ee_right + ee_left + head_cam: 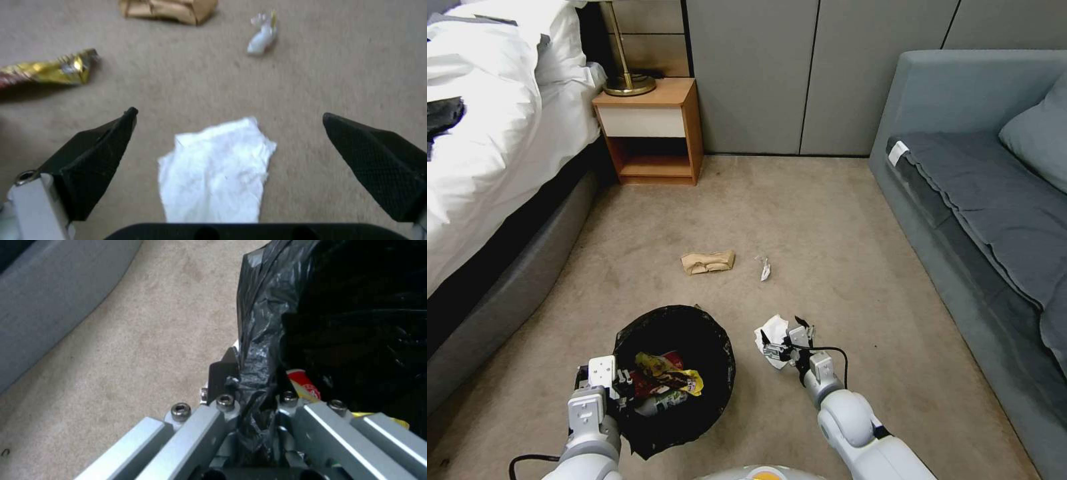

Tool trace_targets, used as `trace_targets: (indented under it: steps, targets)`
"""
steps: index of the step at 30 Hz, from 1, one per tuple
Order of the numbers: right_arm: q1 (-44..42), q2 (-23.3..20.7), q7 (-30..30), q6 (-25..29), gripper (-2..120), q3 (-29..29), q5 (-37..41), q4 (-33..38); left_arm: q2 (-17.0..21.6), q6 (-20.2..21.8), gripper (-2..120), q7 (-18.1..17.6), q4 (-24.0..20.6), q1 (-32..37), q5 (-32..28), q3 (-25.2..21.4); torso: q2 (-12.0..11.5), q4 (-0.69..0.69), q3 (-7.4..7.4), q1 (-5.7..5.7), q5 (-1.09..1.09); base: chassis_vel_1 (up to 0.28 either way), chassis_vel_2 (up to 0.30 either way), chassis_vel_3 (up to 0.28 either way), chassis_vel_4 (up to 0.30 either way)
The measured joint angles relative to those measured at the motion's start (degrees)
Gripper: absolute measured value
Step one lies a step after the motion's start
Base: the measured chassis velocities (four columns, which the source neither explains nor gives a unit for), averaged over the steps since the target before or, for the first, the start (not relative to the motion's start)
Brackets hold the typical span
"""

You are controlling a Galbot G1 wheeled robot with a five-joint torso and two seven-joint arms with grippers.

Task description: Pick up the trash bin, then pick up the garbage from the floor and place it into the trash bin.

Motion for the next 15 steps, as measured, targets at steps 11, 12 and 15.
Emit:
trace_targets:
  steps: [11,12,15]
  targets:
    - [6.07,3.13,-4.57,6.05,100,1.61,-1.94,-17.17,-0.92,-0.34,0,-0.06,0.91,0.31,1.34,1.08,0.0,0.0,0.0,0.0,0.01,0.0,0.0,0.0,0.0]
    - [6.07,3.13,-4.57,6.05,100,1.61,-1.94,-17.17,-0.92,-0.34,0,-0.06,0.91,0.31,1.34,1.08,0.0,0.0,0.0,0.0,0.01,0.0,0.0,0.0,0.0]
    - [7.6,4.04,-5.37,8.14,100,1.69,-2.57,-21.18,-1.07,-0.55,0,-0.09,1.03,0.53,1.67,1.17,0.0,0.0,0.0,0.0,0.01,0.0,0.0,0.0,0.0]
